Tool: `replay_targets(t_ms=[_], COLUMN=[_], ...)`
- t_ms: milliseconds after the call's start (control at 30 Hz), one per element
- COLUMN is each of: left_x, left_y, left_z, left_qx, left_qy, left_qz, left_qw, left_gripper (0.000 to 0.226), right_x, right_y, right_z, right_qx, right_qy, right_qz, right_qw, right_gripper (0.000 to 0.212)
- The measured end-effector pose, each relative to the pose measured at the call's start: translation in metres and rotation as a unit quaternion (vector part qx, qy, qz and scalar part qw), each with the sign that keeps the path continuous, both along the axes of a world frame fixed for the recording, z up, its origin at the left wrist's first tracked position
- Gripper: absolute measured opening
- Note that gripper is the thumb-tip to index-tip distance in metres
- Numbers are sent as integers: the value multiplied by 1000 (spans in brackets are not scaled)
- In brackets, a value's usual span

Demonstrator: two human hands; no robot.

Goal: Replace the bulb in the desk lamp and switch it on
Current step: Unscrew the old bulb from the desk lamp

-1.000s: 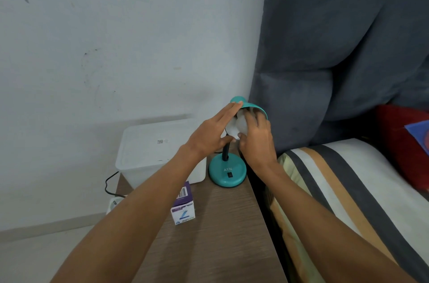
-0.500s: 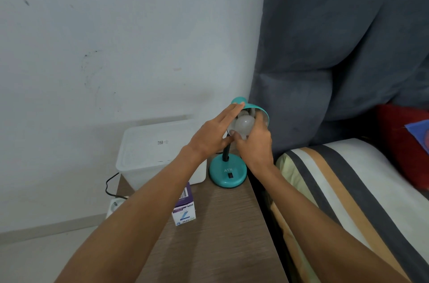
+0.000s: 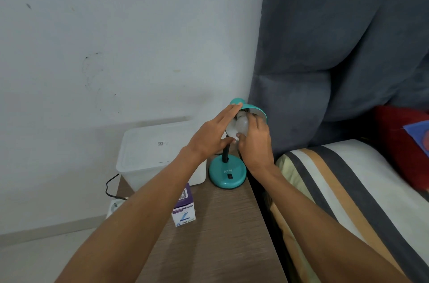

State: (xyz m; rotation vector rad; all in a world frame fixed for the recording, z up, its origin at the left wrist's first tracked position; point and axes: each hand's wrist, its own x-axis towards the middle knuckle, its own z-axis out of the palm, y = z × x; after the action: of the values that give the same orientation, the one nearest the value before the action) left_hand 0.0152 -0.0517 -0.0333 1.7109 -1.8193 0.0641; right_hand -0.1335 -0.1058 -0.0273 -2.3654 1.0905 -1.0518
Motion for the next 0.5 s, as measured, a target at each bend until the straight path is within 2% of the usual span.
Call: replay_targets(t_ms=[100,233,267,367,500], left_x=[0,-1,-1,1,0], left_y=[1,0,0,0,0], left_z=[1,0,0,0,-1], left_qx=[2,-4,-3,3,4], left_qy=[-1,1,2,1,2], left_qz=[0,-2,-2,1,-1], left_qw=[1000,1000,1000,1000,1000], left_gripper=[100,95,95,100,101], right_x=[-1,1,1,-1,-2], right_y=[1,1,0,-2,-1], right_z=[-1,5,6,4,2], right_qx=[-9,122,126,55,16], right_qy=[5,-103,-104,-25,6], right_qz=[5,-11,-11,-2,-11], right_qw=[1000,987,987,998,1000], right_gripper=[62,56,56,62,66])
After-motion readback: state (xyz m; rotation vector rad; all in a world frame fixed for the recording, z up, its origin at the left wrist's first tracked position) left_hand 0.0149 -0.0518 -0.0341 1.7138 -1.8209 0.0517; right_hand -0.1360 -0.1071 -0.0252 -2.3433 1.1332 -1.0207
